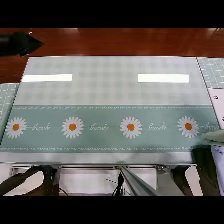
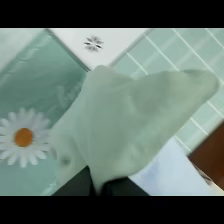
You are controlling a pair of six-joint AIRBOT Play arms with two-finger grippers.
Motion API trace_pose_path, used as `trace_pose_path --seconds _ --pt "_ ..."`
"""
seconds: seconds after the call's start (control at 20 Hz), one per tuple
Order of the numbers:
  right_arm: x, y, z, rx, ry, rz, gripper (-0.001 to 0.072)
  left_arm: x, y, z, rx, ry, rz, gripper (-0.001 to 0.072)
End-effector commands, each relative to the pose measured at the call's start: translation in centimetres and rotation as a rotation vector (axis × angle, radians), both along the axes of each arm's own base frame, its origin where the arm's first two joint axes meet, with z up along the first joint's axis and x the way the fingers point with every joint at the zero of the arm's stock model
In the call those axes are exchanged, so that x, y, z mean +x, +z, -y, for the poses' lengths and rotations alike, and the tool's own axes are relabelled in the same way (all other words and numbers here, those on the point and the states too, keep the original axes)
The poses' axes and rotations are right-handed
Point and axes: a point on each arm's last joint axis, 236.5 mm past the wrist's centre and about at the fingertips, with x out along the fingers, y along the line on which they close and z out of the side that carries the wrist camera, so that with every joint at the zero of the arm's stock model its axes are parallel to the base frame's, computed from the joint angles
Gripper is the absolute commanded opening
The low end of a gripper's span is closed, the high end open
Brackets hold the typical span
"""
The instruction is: Fold the shirts.
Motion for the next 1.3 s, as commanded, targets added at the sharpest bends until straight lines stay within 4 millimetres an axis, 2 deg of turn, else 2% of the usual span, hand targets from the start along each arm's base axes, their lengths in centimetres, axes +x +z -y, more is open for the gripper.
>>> trace_pose_path --seconds 0.0,0.15,0.25,0.35,0.55,0.75,0.8,0.9,0.95,1.05,1.15,1.25 --pt "-9.1 1.4 1.6 -0.087 -0.282 -0.235 0.0039 1.4 -2.5 0.1 0.007 -0.015 -0.037 0.002" --pt "-11.5 2.8 1.8 -0.157 -0.354 -0.27 0.0039 2.5 -4.1 -0.3 0.024 -0.018 -0.044 0.002" --pt "-12.2 3.1 1.6 -0.174 -0.369 -0.275 0.0039 3.5 -4.7 -0.7 0.021 0.007 -0.042 0.002" --pt "-12.6 2.5 1.6 -0.168 -0.375 -0.309 0.004 4.2 -5.2 -1.1 0.02 0.024 -0.042 0.0021" --pt "-12.2 0.5 1.4 -0.117 -0.349 -0.34 0.004 4.5 -5.7 -1.2 0.023 0.026 -0.045 0.0021" --pt "-12.9 0.7 1.6 -0.131 -0.363 -0.367 0.0042 4.7 -5.5 -1.4 0.023 0.036 -0.036 0.002" --pt "-13.0 0.8 1.6 -0.134 -0.368 -0.372 0.0106 4.7 -5.5 -1.4 0.023 0.036 -0.036 0.0021" --pt "-13.0 0.8 1.6 -0.135 -0.368 -0.372 0.0372 4.7 -5.5 -1.4 0.023 0.036 -0.036 0.0021" --pt "-13.0 0.8 1.6 -0.135 -0.358 -0.378 0.045 4.7 -5.5 -1.4 0.023 0.037 -0.035 0.0021" --pt "-13.2 1.0 1.7 -0.139 -0.339 -0.4 0.0494 4.7 -5.5 -1.4 0.023 0.037 -0.036 0.0021" --pt "-13.5 1.6 2.4 -0.18 -0.347 -0.407 0.0493 4.7 -5.2 -1.2 0.011 0.034 -0.031 0.002" --pt "-12.1 2.4 4.1 -0.257 -0.303 -0.36 0.0493 4.6 -4.2 -0.7 -0.017 0.026 -0.017 0.002"
